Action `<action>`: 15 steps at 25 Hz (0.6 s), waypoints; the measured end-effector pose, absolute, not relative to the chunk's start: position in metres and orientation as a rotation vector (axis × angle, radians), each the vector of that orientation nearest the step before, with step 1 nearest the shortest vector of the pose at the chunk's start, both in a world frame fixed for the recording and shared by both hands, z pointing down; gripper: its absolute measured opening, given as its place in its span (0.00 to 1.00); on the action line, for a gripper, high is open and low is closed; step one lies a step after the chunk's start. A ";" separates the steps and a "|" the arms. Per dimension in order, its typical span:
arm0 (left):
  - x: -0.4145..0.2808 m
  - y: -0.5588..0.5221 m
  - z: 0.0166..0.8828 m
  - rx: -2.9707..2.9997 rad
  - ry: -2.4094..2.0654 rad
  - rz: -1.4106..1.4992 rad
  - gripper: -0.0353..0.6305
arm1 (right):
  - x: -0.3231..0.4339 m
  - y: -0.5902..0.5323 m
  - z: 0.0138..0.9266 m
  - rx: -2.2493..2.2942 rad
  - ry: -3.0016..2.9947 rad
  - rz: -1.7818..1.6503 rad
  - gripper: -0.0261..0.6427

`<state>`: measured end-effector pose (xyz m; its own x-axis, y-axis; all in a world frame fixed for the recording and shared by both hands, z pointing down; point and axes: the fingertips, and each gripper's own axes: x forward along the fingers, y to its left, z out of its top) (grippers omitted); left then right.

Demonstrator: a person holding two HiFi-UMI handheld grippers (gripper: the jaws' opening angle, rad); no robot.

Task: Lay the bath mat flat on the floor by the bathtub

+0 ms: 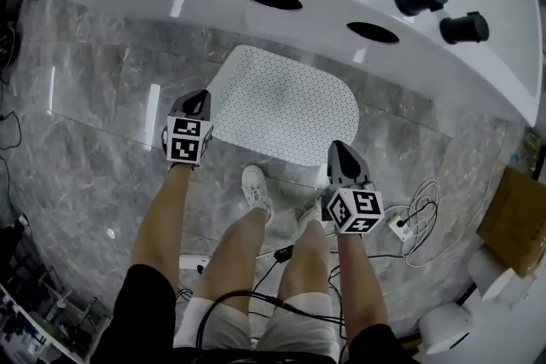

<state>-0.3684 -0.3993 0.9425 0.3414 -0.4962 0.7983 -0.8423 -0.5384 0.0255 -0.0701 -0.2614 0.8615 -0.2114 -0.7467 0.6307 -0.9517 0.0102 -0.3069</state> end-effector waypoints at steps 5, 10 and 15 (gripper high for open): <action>-0.364 -0.388 0.931 2.185 -1.155 1.042 0.07 | -0.071 -0.258 0.847 1.772 -1.999 1.008 0.08; -0.350 -0.385 0.900 2.218 -1.147 0.928 0.07 | -0.071 -0.264 0.814 1.795 -2.061 0.974 0.08; -0.326 -0.384 0.843 2.312 -1.090 0.843 0.07 | -0.073 -0.272 0.770 1.749 -2.119 0.894 0.08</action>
